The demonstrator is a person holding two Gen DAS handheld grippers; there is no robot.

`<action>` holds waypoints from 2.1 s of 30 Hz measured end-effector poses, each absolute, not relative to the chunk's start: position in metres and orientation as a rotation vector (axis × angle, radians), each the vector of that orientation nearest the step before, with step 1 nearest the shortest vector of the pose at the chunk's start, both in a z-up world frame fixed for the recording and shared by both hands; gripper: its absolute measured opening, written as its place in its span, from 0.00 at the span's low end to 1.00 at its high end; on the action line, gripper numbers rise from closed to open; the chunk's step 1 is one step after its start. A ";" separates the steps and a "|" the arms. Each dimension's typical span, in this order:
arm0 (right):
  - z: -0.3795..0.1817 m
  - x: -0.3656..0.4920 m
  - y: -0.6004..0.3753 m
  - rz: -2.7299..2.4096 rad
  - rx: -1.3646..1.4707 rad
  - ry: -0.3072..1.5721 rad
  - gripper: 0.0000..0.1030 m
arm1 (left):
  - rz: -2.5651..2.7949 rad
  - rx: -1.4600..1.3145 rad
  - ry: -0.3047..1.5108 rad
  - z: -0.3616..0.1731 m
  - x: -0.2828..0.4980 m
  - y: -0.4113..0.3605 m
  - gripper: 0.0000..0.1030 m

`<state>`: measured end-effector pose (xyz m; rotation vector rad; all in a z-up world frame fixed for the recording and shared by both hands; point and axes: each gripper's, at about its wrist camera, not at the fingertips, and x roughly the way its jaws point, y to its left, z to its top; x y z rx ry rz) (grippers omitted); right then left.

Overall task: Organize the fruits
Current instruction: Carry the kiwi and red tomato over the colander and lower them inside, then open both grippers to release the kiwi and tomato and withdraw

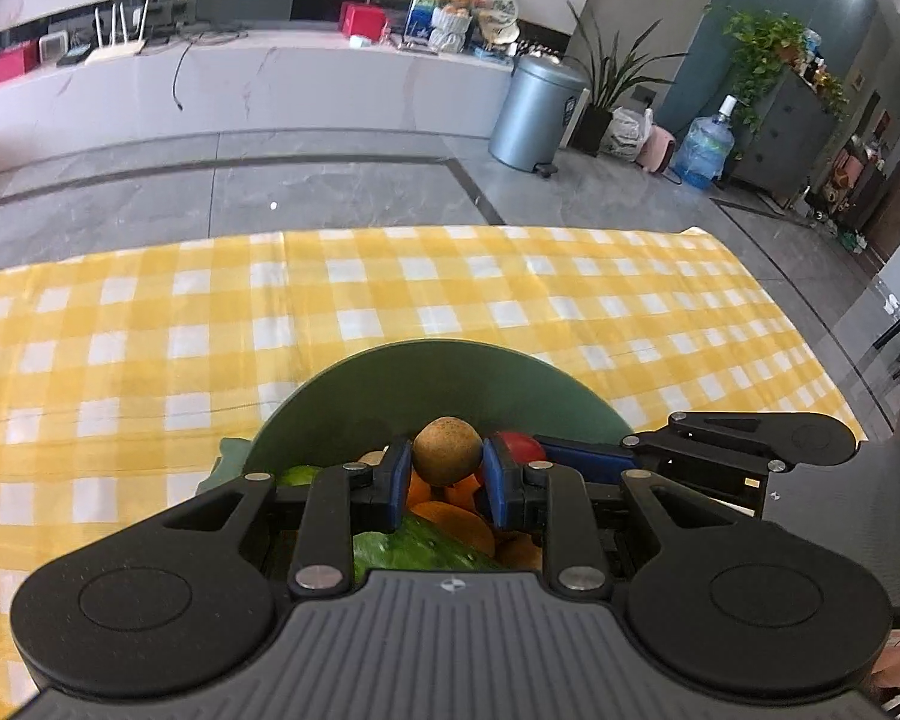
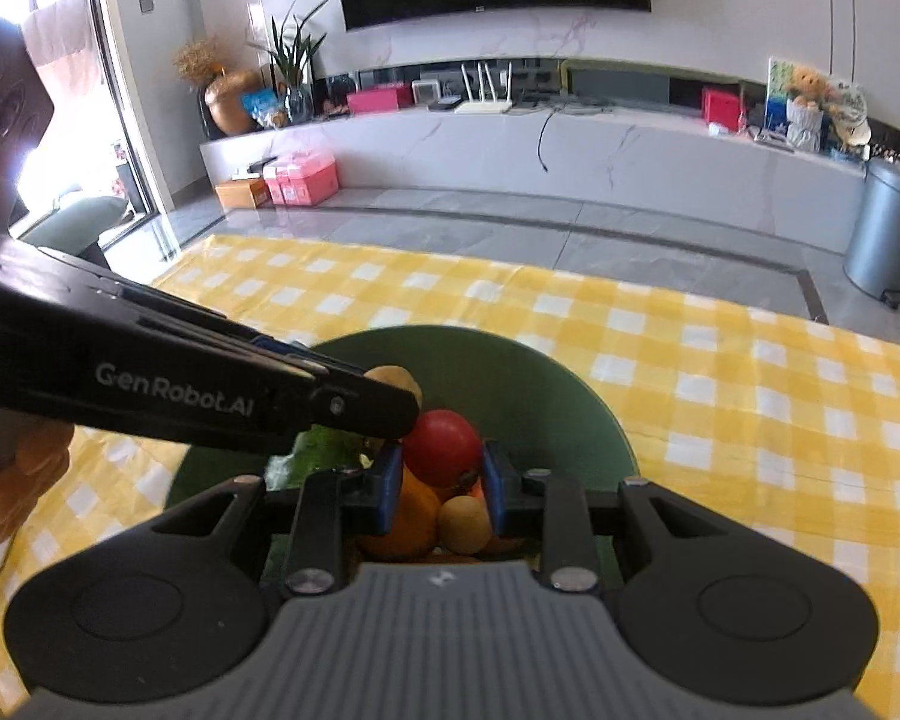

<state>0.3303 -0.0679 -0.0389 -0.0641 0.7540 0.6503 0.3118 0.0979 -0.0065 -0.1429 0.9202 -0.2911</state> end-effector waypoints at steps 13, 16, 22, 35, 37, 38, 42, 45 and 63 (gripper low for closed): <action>-0.055 0.355 -0.057 0.652 -0.067 0.809 0.24 | -0.255 -0.184 0.955 -0.018 0.330 0.105 0.28; -0.056 0.358 -0.057 0.648 -0.063 0.814 0.24 | -0.255 -0.190 0.940 -0.015 0.327 0.106 0.28; -0.055 0.357 -0.057 0.658 -0.043 0.809 0.24 | -0.221 -0.197 0.885 0.003 0.306 0.112 0.30; -0.048 0.354 -0.054 0.645 -0.016 0.821 0.35 | -0.165 -0.137 0.755 0.038 0.236 0.102 0.30; -0.039 0.350 -0.058 0.635 -0.012 0.802 0.35 | -0.170 -0.160 0.740 0.040 0.227 0.100 0.30; -0.034 0.347 -0.061 0.627 -0.010 0.789 0.35 | -0.170 -0.170 0.732 0.041 0.223 0.099 0.30; -0.009 0.330 -0.077 0.589 0.017 0.732 0.38 | -0.151 -0.146 0.687 0.048 0.201 0.090 0.30; 0.010 0.309 -0.091 0.567 0.024 0.673 0.44 | -0.136 -0.132 0.652 0.053 0.185 0.082 0.31; 0.037 0.137 -0.162 0.385 0.065 0.402 0.64 | -0.072 -0.011 0.541 0.042 0.105 0.036 0.49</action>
